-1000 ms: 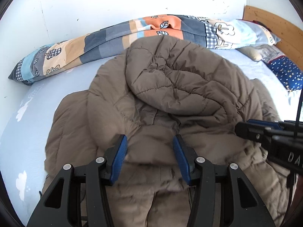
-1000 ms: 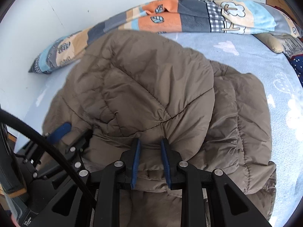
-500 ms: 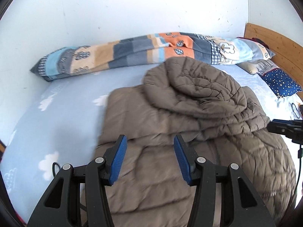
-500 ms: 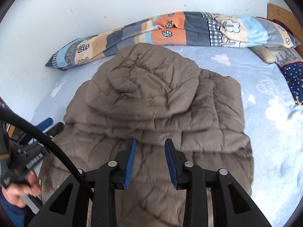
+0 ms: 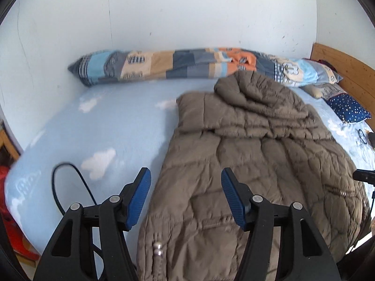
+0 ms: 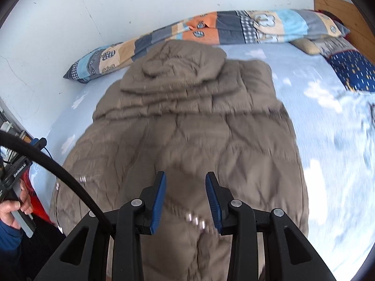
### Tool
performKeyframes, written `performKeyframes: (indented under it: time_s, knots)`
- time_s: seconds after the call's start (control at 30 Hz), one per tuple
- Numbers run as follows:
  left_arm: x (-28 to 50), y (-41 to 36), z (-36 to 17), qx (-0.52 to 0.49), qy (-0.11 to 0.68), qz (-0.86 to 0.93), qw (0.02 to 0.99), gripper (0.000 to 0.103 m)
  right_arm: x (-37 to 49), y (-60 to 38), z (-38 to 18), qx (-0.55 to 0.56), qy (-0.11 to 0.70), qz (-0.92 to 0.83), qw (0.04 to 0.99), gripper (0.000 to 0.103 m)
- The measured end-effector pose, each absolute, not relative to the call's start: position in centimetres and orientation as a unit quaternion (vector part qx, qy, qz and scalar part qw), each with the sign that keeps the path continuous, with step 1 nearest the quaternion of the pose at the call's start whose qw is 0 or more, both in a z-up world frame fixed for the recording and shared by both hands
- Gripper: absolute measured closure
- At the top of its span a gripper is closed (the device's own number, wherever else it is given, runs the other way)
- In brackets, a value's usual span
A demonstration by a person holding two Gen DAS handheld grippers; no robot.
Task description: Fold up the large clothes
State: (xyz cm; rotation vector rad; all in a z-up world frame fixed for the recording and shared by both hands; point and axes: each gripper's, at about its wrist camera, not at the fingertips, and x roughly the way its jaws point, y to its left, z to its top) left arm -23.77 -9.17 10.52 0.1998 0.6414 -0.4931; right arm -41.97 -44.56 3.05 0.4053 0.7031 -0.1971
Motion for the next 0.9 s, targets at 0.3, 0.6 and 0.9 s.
performKeyframes:
  time_s: [0.3, 0.6, 0.9]
  knots:
    - [-22.0, -5.9, 7.9, 0.052, 0.39, -0.212, 0.894, 0.035, -47.0, -44.6, -2.0, 0.267, 0.376, -0.114, 0.88, 0.061]
    - [-18.8, -1.0, 5.8, -0.053, 0.471, -0.174, 0.863, 0.035, -50.2, -45.8, -2.4, 0.32, 0.353, -0.14, 0.868, 0.059]
    - [-17.9, 0.1, 4.2, -0.094, 0.508, -0.167, 0.84, 0.035, -52.3, -47.8, -1.8, 0.354, 0.321, -0.174, 0.861, 0.057]
